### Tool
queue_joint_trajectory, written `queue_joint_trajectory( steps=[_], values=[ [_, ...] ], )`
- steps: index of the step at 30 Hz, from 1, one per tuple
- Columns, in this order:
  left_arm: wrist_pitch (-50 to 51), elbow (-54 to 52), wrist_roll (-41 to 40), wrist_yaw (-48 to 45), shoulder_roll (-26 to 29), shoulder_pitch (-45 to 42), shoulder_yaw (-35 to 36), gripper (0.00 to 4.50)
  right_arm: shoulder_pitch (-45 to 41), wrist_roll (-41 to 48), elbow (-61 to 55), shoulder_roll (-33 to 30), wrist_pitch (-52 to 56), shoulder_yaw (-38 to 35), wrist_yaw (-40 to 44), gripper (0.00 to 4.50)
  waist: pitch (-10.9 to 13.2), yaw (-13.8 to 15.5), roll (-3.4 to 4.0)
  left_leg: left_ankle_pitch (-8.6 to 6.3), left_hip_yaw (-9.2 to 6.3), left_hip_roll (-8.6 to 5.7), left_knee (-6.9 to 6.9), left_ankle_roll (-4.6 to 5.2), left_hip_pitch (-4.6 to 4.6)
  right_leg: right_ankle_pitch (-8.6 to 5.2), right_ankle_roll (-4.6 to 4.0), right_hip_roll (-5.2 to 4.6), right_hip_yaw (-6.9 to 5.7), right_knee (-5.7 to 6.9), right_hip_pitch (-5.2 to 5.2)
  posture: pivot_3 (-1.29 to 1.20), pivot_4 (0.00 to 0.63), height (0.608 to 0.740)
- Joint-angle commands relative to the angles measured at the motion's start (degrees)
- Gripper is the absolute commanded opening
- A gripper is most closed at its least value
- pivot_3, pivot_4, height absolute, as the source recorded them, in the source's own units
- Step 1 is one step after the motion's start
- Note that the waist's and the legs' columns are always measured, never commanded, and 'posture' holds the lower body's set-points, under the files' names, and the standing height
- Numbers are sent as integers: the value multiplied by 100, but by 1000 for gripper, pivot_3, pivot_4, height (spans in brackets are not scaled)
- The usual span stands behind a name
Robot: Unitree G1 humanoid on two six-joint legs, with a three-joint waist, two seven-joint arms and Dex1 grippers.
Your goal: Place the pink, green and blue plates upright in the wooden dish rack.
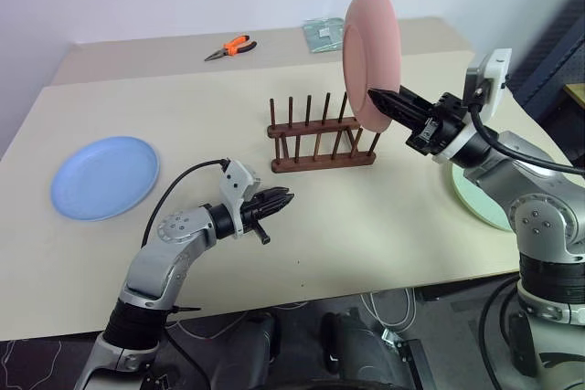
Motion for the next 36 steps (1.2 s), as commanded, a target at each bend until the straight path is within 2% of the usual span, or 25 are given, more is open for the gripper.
queue_joint_trajectory(
  steps=[1, 11, 12, 14, 19, 20, 24, 27, 29, 33, 36],
  values=[
    [-114, -255, -29, 44, 9, 79, 73, 615, -218, 28, 99, 105, 78, -97, 40, 30, -1, -10, 2, 0, 1, 1, -4, 0, -2, 8, 13, 0, 0, 1, -5, 0, 150, 729],
    [-101, -346, -45, 119, 21, 171, 79, 615, -525, -259, 1212, 408, 127, -133, 331, 30, -1, -4, 3, 0, 4, 3, -4, 0, -2, 5, 4, 2, 1, 0, -5, 0, 150, 729],
    [-104, -349, -43, 121, 26, 175, 81, 615, -546, -262, 1270, 413, 125, -166, 365, 749, -1, -5, 3, 0, 5, 3, -5, 0, -2, 7, 7, 2, 1, 0, -5, 0, 150, 729],
    [-106, -352, -41, 125, 31, 175, 82, 615, -574, -271, 1330, 420, 125, -206, 414, 1483, -1, -6, 3, 0, 5, 3, -6, 0, -2, 9, 11, 2, 2, 0, -6, 0, 150, 729],
    [-94, -369, -37, 113, 66, 184, 62, 615, -546, -819, 1365, 190, -285, -248, 455, 4133, -1, -6, 3, 0, 5, 3, -5, -1, -2, 9, 11, 2, 2, 1, -7, 0, 150, 729],
    [-94, -375, -34, 107, 72, 187, 51, 615, -518, -875, 1331, 140, -345, -316, 479, 4463, -1, -6, 3, 0, 5, 3, -5, -1, -2, 9, 11, 2, 2, 0, -7, 0, 150, 729],
    [-72, -394, -51, 94, 85, 171, 41, 615, -166, -616, 988, -300, -229, -1003, 654, 4463, -1, 38, 3, 0, 5, 2, -4, 0, -5, 9, 11, 2, 1, -2, -6, 0, 150, 729],
    [-67, -340, -74, 35, 120, 148, 58, 615, 741, -674, 553, -934, -71, -1463, 1065, 4463, -2, 121, 3, -2, 5, 2, -5, 2, -8, 9, 11, 0, 1, -7, -6, 0, 150, 729],
    [-66, -310, -79, -15, 148, 139, 39, 615, 1252, -834, 443, -1208, -71, -1493, 1255, 4463, -4, 124, 7, -3, 6, 3, -5, 3, -7, 7, 7, 1, 1, -6, -5, 0, 150, 729],
    [-138, -55, 2, -219, 129, -34, -191, 615, 2468, -2830, 854, -1578, -839, -605, 624, 4463, -15, 140, 2, -3, 20, 13, 1, 3, 4, -1, -9, 1, 0, -5, 6, 0, 150, 729],
    [-163, 57, 19, -252, 60, -164, -232, 615, 2682, -3343, 1102, -1440, -1020, -443, 259, 4463, -12, 134, 12, -2, 36, 13, 6, 3, 3, 0, -10, -4, 4, -2, 2, 0, 150, 729]
  ],
)
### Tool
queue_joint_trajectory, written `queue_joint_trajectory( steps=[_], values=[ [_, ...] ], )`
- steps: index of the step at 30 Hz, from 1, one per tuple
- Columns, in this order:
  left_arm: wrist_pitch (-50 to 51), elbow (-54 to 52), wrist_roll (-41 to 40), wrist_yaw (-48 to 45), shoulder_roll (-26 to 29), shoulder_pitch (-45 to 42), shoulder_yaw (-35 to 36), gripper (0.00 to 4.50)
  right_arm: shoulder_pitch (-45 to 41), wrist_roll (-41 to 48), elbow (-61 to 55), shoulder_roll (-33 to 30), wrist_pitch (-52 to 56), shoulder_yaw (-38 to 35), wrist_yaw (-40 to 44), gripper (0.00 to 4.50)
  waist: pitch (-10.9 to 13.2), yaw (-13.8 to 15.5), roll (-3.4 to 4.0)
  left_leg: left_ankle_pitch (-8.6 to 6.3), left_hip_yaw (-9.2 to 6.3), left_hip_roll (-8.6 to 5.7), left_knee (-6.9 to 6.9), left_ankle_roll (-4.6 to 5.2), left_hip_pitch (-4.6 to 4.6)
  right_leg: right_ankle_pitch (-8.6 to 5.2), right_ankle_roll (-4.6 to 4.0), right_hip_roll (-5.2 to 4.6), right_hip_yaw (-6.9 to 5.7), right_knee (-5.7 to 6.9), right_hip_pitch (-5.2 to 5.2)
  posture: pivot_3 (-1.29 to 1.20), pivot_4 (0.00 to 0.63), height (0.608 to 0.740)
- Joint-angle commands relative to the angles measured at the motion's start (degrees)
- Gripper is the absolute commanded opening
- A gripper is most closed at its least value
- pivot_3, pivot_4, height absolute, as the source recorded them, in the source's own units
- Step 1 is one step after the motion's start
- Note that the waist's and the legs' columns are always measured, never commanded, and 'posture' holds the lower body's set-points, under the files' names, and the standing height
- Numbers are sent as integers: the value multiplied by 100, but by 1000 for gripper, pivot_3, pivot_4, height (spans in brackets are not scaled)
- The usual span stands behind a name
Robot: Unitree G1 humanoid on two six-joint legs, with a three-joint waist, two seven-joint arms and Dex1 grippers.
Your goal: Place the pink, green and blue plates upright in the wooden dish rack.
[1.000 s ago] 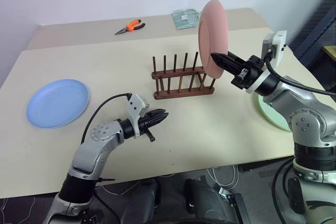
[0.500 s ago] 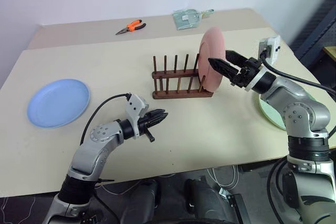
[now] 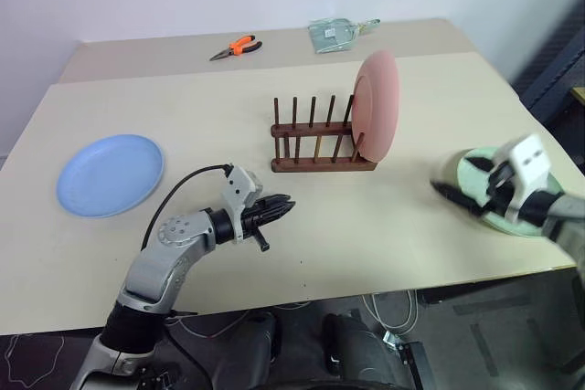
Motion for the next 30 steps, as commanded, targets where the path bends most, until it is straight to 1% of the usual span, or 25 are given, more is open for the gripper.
queue_joint_trajectory(
  steps=[1, 5, 8, 15, 21, 23, 25, 27, 30],
  values=[
    [-155, -6, 14, -75, -71, -212, -46, 615, 13, -621, 156, 102, -315, 18, -422, 4463, 1, -11, 0, 0, 1, 0, 0, 0, -1, 0, 1, 0, 0, 1, -2, 0, 150, 729],
    [-188, 50, 30, -119, -64, -244, -70, 615, -39, -1187, 578, 251, -395, 156, -908, 4463, 0, 0, 0, 1, 4, 2, -2, -1, 0, 1, 2, 2, -1, 2, -3, 0, 150, 729],
    [-210, 63, 42, -138, -52, -239, -77, 615, -106, -1337, 741, 349, -362, 141, -1038, 3652, 0, 4, -1, 1, 4, 2, 2, 0, 0, 2, 2, 2, -2, 2, 0, 0, 150, 729],
    [-230, 39, 66, -135, 8, -186, -34, 615, -320, -1252, 682, 616, -269, -11, -1067, 43, 0, 4, -3, 0, 1, 2, 11, 0, 0, 3, 5, 2, -5, 1, 5, 0, 150, 729],
    [-243, -4, 83, -97, 68, -110, 31, 615, -905, -1348, 346, 651, -984, -153, -1230, 15, 2, -14, 1, 0, 3, 3, 11, 0, 0, 5, 7, 4, -3, 4, 2, 0, 150, 729],
    [-285, 30, 118, -78, 119, -89, 90, 615, -1546, -857, -136, 816, -1032, -302, -1153, 15, 6, -51, 4, 0, 3, 3, 11, 0, 0, 5, 7, 4, -3, 4, 2, 0, 150, 729],
    [-347, 84, 153, -55, 160, -80, 152, 615, -2412, 233, -762, 1175, -617, -561, -1129, 15, 14, -121, 17, 1, 5, 3, 12, 0, -1, 8, 10, 5, -1, 9, -2, 0, 150, 729],
    [-422, 147, 194, -18, 175, -83, 202, 615, -3068, 1296, -1214, 1505, -128, -810, -1268, 15, 18, -143, 22, 1, 3, 4, 10, 0, -3, 16, 24, 6, -3, 13, -7, 0, 150, 729],
    [-549, 267, 257, 70, 169, -94, 281, 615, -3734, 3024, -1711, 1902, 522, -1066, -1624, 15, 9, -109, 2, 1, -17, 5, -6, 0, -3, 18, 28, 5, -19, 9, -6, 0, 150, 729]
  ],
)
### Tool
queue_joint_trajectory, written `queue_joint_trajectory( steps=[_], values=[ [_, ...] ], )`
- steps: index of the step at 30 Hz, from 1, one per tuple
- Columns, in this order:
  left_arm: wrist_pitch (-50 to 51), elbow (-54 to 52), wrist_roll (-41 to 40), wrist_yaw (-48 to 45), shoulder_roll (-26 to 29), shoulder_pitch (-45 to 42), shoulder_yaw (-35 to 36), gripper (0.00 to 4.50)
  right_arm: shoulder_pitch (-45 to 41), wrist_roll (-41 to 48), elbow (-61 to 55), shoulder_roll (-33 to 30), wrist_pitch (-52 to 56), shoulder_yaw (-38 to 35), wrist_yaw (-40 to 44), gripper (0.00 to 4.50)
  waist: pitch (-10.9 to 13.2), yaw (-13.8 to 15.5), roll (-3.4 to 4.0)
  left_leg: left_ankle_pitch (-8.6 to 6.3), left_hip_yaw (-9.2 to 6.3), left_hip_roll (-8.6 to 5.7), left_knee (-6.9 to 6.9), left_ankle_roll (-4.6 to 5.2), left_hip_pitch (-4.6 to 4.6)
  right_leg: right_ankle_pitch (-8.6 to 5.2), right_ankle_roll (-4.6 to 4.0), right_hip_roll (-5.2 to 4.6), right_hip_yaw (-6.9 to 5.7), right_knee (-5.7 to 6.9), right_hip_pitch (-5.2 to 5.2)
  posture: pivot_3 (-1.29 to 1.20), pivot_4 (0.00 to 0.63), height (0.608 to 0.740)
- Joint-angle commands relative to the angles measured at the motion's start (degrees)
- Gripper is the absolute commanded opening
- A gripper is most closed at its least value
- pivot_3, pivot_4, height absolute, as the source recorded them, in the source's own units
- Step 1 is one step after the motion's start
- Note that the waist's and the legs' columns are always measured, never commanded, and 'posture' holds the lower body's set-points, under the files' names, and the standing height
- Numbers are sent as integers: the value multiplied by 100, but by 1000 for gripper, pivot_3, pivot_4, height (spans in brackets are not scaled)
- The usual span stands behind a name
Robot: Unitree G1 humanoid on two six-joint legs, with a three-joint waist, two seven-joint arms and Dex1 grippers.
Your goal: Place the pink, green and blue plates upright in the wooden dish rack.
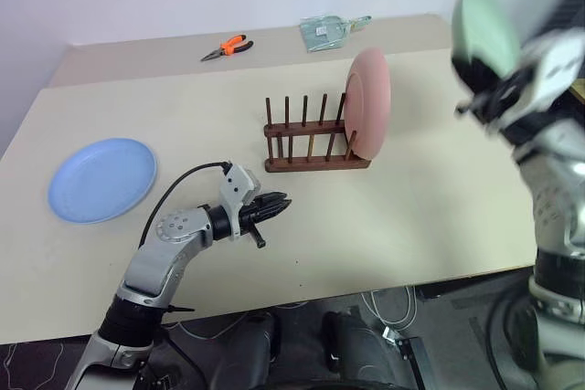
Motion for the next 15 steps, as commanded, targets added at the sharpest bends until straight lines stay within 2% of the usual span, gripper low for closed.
queue_joint_trajectory(
  steps=[1, 4, 6, 9, 11, 15],
  values=[
    [-223, 59, 93, 96, 27, -15, 208, 615, -425, 2079, -707, 353, 645, -349, -427, 15, -8, 24, -15, -1, -8, -1, -1, -1, -1, 0, 0, -1, -7, -2, 3, 0, 150, 729],
    [-299, 149, 135, 111, 22, -12, 237, 615, -687, 3418, -938, 831, 861, -156, -1033, 15, -9, -10, -16, -2, -9, -5, -2, 1, -3, -1, -4, -9, -6, -13, 6, 0, 150, 729],
    [-333, 156, 151, 126, 12, 9, 233, 615, -585, 3840, -1022, 1337, 932, 253, -1463, 15, -9, -28, -15, -2, -4, -5, -2, 2, -3, -3, -16, -10, 0, -12, 3, 0, 150, 729],
    [-351, 146, 168, 149, -9, 24, 226, 615, -329, 3912, -962, 1923, 945, 715, -2009, 15, -9, -50, -11, -1, -2, -2, -5, 1, -1, -4, -23, -7, 2, 2, -8, 0, 150, 729],
    [-349, 128, 174, 172, -28, 36, 225, 615, -170, 3621, -798, 2226, 929, 1020, -2285, 15, -9, -51, -10, -1, -1, -1, -7, 0, -1, -1, -18, -5, 2, 8, -13, 0, 150, 729],
    [-341, 77, 183, 187, -38, 87, 220, 615, -110, 3198, -477, 2579, 779, 1331, -2349, 15, -9, -38, -9, 1, 6, -3, -5, -2, -4, 5, -9, -5, 8, 15, -20, 0, 150, 729]
  ],
)
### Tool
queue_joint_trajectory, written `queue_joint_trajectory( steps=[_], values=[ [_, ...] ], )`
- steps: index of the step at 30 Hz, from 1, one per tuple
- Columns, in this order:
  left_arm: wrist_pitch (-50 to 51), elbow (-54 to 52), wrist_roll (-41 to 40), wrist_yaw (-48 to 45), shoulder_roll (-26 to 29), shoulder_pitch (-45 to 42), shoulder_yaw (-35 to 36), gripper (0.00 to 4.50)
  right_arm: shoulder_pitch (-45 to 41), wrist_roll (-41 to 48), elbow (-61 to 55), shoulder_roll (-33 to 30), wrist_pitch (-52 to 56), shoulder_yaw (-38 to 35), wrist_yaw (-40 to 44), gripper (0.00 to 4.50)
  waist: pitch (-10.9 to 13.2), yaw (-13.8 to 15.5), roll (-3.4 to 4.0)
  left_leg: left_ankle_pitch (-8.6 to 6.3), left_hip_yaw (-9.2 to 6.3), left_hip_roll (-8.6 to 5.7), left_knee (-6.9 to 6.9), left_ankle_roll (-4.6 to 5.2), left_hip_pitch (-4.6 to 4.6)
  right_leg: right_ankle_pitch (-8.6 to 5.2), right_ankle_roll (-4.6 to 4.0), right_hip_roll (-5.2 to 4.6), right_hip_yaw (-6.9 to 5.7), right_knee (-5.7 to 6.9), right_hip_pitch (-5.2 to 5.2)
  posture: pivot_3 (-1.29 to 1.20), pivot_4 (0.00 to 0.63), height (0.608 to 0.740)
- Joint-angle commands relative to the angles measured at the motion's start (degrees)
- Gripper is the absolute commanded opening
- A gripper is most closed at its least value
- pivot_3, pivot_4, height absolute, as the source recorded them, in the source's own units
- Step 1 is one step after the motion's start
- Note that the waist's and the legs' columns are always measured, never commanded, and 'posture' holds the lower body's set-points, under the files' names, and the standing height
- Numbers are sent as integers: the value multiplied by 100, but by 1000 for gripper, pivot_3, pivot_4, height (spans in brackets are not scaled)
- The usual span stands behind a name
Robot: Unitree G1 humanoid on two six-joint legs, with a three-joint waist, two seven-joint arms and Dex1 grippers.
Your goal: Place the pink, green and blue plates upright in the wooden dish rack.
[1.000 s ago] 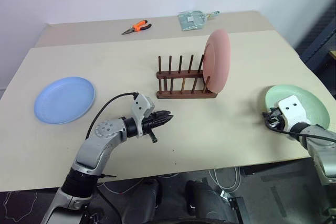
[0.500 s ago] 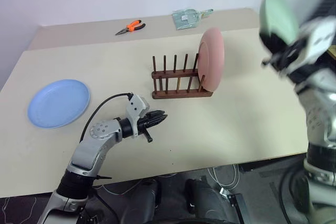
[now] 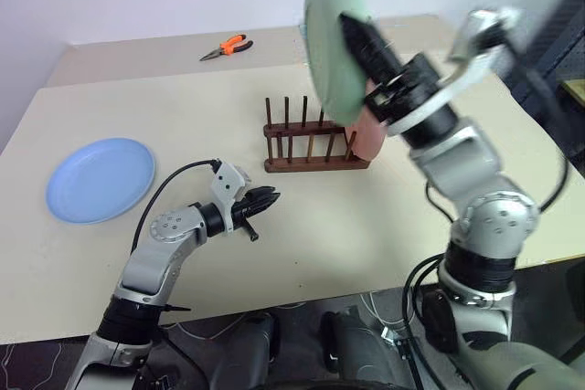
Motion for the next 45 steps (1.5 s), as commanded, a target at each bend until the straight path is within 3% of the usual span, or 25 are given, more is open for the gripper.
queue_joint_trajectory(
  steps=[1, 13, 16, 21, 23, 30, 34, 37, 45],
  values=[
    [-91, -182, -3, 27, -12, 44, 72, 615, -179, -359, 196, 231, -272, 91, -67, 15, 0, 4, 0, 0, 1, 0, 0, 0, 0, 0, 0, 0, 1, 1, 0, 0, 150, 729],
    [-57, -269, -12, 67, 18, 118, 113, 615, -331, -678, 1083, 670, -175, 29, -397, 15, 0, -30, 1, 1, 2, 0, -5, -2, 1, 1, 1, 3, 1, 8, -7, 0, 150, 729],
    [-57, -266, -13, 72, 13, 96, 99, 615, -496, -917, 1431, 709, -255, -4, -376, 899, 0, -48, 1, 1, 3, 0, -4, -2, 1, 1, 1, 4, 2, 9, -7, 0, 150, 729],
    [17, -298, -102, 55, 16, 106, 136, 615, -741, -1891, 1563, 317, -477, 263, 77, 3471, 0, -70, 1, 2, 3, -1, -4, -3, 1, 1, 1, 4, 1, 11, -9, 0, 150, 729],
    [4, -318, -118, 57, 30, 122, 182, 1165, -824, -2428, 1546, 2, -631, 502, 464, 4428, 0, -97, 1, 2, 4, -1, -4, -3, 0, 1, 2, 4, 1, 11, -9, 0, 150, 729],
    [-22, -591, -114, 255, 191, 226, 543, 4449, -926, -3985, 1315, -1348, -1292, 1067, 1935, 4445, 1, -116, 1, 2, 6, 0, -7, -3, 1, 1, 2, 4, 1, 11, -11, 0, 150, 729],
    [63, -744, -389, 780, 141, 339, 1409, 4487, -916, -4805, 1153, -1996, -2103, 1358, 2888, 4472, 1, -113, 1, 2, 7, 0, -7, -3, 0, 1, 2, 4, 1, 8, -10, 0, 150, 729],
    [-14, -571, -166, 2003, 14, 277, 2482, 4487, -882, -5309, 824, -2336, -2483, 1948, 3724, 4472, 2, -133, -1, 2, 6, 3, -7, -3, 1, 1, 2, 5, -1, 8, -11, 0, 150, 729],
    [946, -289, 255, 4562, -125, 32, 4338, 4487, -618, -5960, 1053, -1850, -2923, 2777, 4348, 4472, -2, -76, -18, 1, 4, 2, 2, -6, 2, 2, 4, 5, -3, 8, -3, 0, 150, 729]
  ],
)
